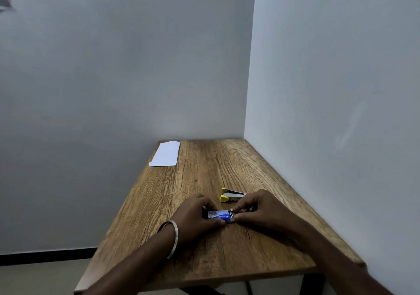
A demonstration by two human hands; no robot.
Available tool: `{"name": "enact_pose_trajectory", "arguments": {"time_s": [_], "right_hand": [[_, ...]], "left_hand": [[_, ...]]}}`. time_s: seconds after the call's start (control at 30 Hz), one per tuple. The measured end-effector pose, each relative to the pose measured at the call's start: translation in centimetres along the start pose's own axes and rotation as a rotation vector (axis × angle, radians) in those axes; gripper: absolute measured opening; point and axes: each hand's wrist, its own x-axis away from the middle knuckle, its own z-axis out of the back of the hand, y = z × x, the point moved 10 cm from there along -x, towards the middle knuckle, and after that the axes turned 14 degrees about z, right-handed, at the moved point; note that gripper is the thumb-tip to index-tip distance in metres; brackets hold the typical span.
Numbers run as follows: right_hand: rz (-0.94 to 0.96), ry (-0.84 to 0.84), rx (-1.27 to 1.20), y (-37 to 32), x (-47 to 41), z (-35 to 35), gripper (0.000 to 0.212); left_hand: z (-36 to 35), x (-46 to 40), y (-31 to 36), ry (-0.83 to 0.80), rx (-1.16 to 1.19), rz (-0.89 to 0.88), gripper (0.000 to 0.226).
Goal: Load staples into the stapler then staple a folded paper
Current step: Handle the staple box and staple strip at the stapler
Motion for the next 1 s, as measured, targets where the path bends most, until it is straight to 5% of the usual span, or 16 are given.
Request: {"name": "enact_pose_trajectory", "arguments": {"time_s": [1.0], "right_hand": [[0.026, 0.026, 0.013, 0.09, 0.37, 0.42, 0.032]], "left_hand": [[-0.1, 0.02, -0.17, -0.011, -0.003, 0.011, 0.034]]}}
